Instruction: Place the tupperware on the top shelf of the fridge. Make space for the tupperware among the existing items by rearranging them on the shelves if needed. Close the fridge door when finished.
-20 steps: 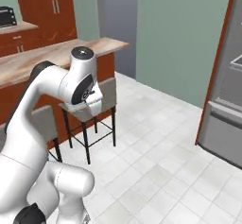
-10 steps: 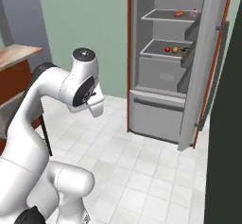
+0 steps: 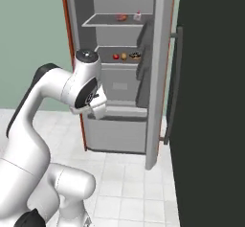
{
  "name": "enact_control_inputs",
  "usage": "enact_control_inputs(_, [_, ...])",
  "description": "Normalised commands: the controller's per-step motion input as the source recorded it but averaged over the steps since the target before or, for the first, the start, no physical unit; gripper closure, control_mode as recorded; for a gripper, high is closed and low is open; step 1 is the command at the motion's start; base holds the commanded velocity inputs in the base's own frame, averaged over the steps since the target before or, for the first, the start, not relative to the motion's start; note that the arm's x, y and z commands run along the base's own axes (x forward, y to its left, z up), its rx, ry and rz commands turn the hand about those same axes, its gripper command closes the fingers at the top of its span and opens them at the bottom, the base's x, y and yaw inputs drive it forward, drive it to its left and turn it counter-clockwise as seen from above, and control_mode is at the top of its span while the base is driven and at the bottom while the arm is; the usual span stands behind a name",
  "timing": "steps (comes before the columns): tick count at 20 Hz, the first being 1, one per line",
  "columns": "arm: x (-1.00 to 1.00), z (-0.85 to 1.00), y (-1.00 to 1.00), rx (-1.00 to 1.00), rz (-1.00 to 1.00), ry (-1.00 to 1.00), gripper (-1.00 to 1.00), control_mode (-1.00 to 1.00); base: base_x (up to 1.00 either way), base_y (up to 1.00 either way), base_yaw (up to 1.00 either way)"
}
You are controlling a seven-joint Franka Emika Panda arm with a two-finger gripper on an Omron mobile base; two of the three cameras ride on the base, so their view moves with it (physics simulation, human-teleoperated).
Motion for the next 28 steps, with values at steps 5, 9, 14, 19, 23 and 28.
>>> enact_control_inputs(5, [0.0,0.0,0.0,0.0,0.0,0.0,1.0,1.0,0.81,0.68,-0.26])
enact_control_inputs(9, [0.0,0.0,0.0,0.0,0.0,0.0,1.0,1.0,0.81,0.76,-0.1])
enact_control_inputs(14, [0.0,0.0,0.0,0.0,0.0,0.0,1.0,1.0,0.87,0.13,-0.08])
enact_control_inputs(19, [0.0,0.0,0.0,0.0,0.0,0.0,1.0,1.0,0.75,-0.04,-0.01])
enact_control_inputs(23, [0.0,0.0,0.0,0.0,0.0,0.0,1.0,1.0,0.73,-0.09,0.01])
enact_control_inputs(28, [0.0,0.0,0.0,0.0,0.0,0.0,1.0,1.0,0.65,-0.21,0.1])
